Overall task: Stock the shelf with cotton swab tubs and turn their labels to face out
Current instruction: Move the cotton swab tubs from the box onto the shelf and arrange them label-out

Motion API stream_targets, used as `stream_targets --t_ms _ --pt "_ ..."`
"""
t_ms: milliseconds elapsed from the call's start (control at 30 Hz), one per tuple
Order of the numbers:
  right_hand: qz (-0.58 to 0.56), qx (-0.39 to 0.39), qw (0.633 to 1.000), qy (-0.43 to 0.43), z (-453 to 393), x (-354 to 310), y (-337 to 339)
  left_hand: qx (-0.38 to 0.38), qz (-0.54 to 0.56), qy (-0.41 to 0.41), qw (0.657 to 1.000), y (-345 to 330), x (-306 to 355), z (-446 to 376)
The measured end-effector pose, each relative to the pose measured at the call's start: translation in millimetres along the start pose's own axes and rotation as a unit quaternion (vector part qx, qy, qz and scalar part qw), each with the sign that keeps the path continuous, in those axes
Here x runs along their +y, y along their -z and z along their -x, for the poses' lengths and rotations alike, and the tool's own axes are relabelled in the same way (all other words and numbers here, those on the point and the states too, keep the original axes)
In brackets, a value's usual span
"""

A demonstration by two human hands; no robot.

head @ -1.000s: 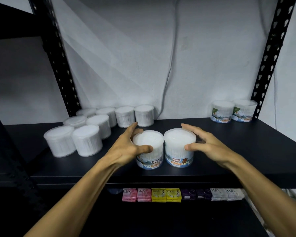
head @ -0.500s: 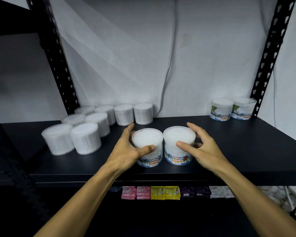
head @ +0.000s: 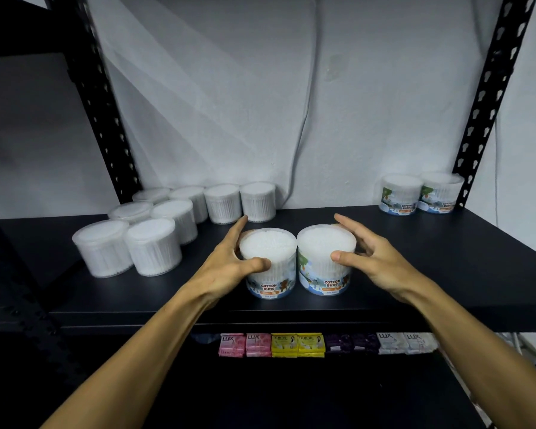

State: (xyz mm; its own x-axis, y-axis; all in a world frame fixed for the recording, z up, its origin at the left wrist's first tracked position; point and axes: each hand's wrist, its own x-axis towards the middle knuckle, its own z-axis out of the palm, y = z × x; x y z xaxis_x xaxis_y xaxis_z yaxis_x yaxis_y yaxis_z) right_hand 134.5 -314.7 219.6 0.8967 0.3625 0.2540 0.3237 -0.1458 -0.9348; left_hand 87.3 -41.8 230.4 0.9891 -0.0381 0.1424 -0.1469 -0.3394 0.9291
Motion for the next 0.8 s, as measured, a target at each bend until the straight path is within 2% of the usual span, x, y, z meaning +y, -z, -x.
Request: stream_targets --t_ms 800 --pt "-0.019 -0.036 0.999 -0.003 -3.5 -0.5 4.8 -0.030 0.028 -0.007 0.999 1.1 -4.9 -5.0"
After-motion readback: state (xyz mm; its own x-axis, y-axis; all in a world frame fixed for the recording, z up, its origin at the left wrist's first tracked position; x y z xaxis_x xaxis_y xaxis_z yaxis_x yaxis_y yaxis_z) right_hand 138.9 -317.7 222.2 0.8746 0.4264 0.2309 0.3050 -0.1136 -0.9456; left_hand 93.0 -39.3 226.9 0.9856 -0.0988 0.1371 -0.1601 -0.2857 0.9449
